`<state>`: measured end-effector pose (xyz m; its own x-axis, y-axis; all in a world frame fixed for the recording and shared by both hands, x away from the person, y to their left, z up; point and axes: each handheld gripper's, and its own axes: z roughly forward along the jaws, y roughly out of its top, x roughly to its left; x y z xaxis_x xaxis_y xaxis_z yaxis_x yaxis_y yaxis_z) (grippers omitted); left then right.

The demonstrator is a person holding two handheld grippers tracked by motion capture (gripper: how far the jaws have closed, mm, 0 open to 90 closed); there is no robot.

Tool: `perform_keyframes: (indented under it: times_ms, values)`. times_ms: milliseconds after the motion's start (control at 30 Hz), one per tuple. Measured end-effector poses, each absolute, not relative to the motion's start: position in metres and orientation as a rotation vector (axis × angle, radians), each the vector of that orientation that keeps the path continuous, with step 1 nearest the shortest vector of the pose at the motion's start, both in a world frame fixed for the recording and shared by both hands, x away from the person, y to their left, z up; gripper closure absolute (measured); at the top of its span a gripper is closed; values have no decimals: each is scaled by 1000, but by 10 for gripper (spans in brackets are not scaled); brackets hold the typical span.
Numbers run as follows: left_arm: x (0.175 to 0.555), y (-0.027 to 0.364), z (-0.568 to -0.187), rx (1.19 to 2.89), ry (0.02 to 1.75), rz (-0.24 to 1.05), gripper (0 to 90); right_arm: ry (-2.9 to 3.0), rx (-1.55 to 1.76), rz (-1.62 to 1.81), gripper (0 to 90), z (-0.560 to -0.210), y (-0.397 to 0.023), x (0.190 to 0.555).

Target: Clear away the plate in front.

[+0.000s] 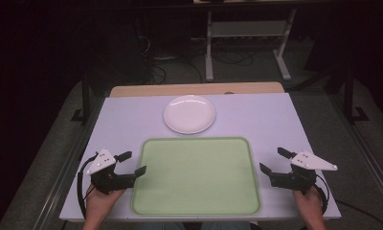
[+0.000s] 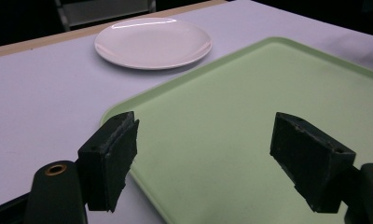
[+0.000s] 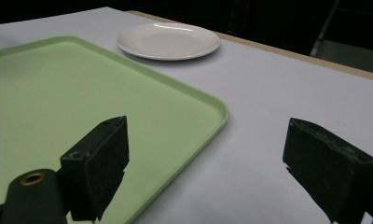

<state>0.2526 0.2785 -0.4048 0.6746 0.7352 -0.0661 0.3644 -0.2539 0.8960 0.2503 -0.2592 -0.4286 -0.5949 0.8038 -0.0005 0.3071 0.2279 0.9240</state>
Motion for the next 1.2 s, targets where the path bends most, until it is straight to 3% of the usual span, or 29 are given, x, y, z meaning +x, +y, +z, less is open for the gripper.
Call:
perform_keyframes:
  times_ms: [700, 1200]
  values:
    - [257, 277, -407, 1848, 888, 396, 226, 2001, 1036, 1354, 133, -429, -263, 246]
    - [274, 281, -405, 1690, 1020, 126, 232, 2008, 1037, 1336, 133, -430, -262, 248]
